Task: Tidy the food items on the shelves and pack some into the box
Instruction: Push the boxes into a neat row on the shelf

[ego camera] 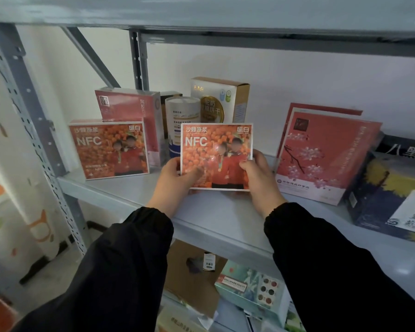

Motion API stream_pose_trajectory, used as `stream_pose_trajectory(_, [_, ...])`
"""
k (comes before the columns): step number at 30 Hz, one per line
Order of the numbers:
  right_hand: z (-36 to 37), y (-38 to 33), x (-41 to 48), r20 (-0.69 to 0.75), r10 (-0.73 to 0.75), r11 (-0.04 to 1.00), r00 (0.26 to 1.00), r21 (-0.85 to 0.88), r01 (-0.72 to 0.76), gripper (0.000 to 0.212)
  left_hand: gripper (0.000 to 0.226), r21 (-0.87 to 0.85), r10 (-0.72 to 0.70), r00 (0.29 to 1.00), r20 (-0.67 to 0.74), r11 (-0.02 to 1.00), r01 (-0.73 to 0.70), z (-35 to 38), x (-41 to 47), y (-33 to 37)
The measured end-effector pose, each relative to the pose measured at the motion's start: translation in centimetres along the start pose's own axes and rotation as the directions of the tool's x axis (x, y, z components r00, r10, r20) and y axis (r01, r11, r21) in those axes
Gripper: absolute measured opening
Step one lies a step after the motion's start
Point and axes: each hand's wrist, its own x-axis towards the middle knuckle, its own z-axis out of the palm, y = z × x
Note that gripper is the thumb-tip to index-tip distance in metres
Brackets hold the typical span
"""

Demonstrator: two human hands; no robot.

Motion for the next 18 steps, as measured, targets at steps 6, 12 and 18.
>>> stream_pose_trajectory(6, [0.7, -1.1, -0.1, 0.160, 0.106, 0.904, 0.981, 0.395, -0.162, 0.026, 0.041, -0.050, 0.017, 0.999, 0.032, 0.999, -0.016, -0.6, 0.5, -0.8])
stream_pose_trajectory(12, [1.0, -1.1, -1.0, 0.442, 0.107, 0.865, 0.891, 0.401, -0.302, 0.054, 0.097, -0.103, 0.048, 0.972, 0.230, 0.994, -0.025, -0.8, 0.1, -0.3])
stream_pose_trajectory(18, [1.1, -0.9, -1.1, 0.566, 0.003, 0.950, 0.824, 0.256, -0.180, 0.087, 0.070, -0.079, 0.061, 0.943, 0.327, 0.996, -0.037, -0.6, 0.1, -0.3])
